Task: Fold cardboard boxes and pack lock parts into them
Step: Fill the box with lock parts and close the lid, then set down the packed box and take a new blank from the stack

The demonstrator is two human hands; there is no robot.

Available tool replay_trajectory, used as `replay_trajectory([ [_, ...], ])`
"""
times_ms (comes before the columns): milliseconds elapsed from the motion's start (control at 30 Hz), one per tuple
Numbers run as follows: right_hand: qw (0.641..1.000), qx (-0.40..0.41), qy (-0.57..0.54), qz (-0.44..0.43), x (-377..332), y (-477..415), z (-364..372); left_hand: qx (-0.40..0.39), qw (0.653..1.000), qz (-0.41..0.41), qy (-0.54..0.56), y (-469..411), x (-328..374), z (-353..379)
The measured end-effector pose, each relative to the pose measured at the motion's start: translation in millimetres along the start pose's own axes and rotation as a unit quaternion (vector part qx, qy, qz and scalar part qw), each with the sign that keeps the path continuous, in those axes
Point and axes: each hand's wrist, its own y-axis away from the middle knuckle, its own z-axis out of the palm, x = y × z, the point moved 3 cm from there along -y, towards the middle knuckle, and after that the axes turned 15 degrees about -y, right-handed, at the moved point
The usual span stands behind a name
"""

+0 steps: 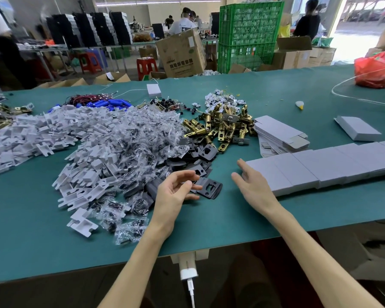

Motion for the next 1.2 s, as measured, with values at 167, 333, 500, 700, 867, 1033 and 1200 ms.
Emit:
replay_trajectory([
  [167, 1.0, -0.009, 0.021, -0.014, 6, -2, -2, 0.003, 1.0, -0.004, 0.002, 1, -1, -2],
  [333, 0.999, -0.011, 0.027, -0.016, 8, -5, -9, 0.004, 1.0, -0.008, 0.005, 2, -2, -4],
  [500, 1.0, 0.003, 0.02, -0.009, 12, -9, -26, 0.008, 1.0, -0.014, 0.005, 1, -2, -4],
  [700, 0.999, 0.035, 0.025, -0.004, 21, -14, -58, 0.011, 1.0, -0.018, 0.002, 2, 0, -3],
  [867, 0.999, 0.037, 0.038, -0.011, 22, -13, -61, 0.006, 1.0, -0.02, -0.007, 2, 1, -1],
  [1033, 0.99, 0.011, 0.126, -0.06, 20, -9, -47, 0.003, 1.0, -0.016, -0.017, 3, 2, -1],
  [1200, 0.986, 0.035, 0.131, -0.095, -1, -40, -45, -0.007, 1.0, -0.011, -0.029, 4, 3, 0],
])
